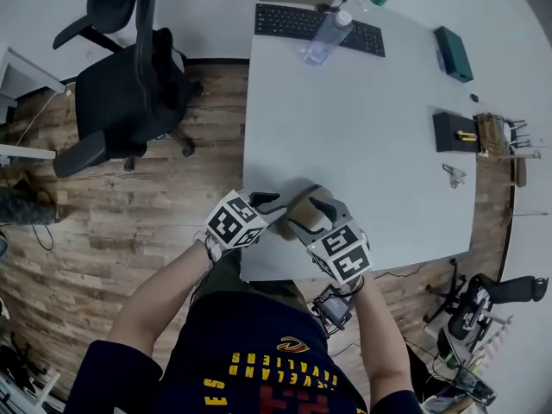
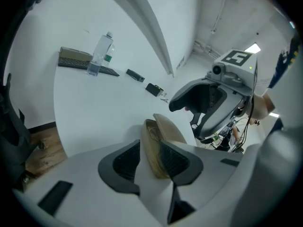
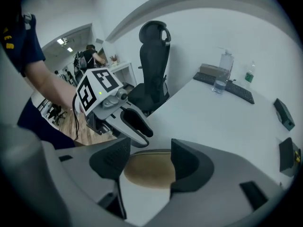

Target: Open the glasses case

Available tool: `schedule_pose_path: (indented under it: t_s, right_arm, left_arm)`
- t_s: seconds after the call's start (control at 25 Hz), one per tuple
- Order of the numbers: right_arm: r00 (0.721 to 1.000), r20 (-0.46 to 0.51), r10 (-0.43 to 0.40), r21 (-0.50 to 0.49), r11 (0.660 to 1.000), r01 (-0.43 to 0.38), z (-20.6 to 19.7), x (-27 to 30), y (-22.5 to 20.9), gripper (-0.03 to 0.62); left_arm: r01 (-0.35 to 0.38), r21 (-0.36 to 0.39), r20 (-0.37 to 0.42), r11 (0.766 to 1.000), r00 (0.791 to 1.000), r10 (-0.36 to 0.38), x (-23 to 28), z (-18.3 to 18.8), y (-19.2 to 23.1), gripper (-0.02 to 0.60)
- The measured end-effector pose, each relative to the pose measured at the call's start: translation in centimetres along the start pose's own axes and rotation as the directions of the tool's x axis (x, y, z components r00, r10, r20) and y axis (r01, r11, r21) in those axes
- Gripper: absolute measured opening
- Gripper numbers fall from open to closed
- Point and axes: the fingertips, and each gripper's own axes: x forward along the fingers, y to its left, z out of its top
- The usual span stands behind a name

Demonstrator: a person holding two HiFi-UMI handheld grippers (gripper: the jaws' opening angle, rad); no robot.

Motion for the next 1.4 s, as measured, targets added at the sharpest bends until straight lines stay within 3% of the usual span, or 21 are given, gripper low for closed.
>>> schedule_pose_path:
  t_s: [0.28,0.52,0.92,1.4]
  right_arm:
    - [0.98,-0.186,0.065,-0.175,0.98,-0.098,-1.7,2.6,0.8,0.272]
    - [0.973,-0.226,0.056,-0.292,0.948,-0.122,-2.2,3.7,1.4,0.276]
    - [0.979,-0.194,0.057,-0.239,0.966,-0.103,-2.5,2.8,1.6,0.276]
    - [0.996,-0.091,0.019,-0.2,0.979,-0.037,-3.4,0.3,1.7,0.276]
  left_arm:
    - [0.062,0.009,-0.085,0.998,0.994,-0.061,1.5,-1.1,-0.2,0.127]
    - [0.06,0.065,-0.146,0.996,0.988,-0.05,2.6,-1.7,-0.3,0.127]
    - [0.028,0.075,-0.21,0.997,0.978,-0.012,2.9,-2.4,0.0,0.127]
    - [-0.033,0.055,-0.222,0.998,0.974,0.044,3.0,-2.7,0.4,0.127]
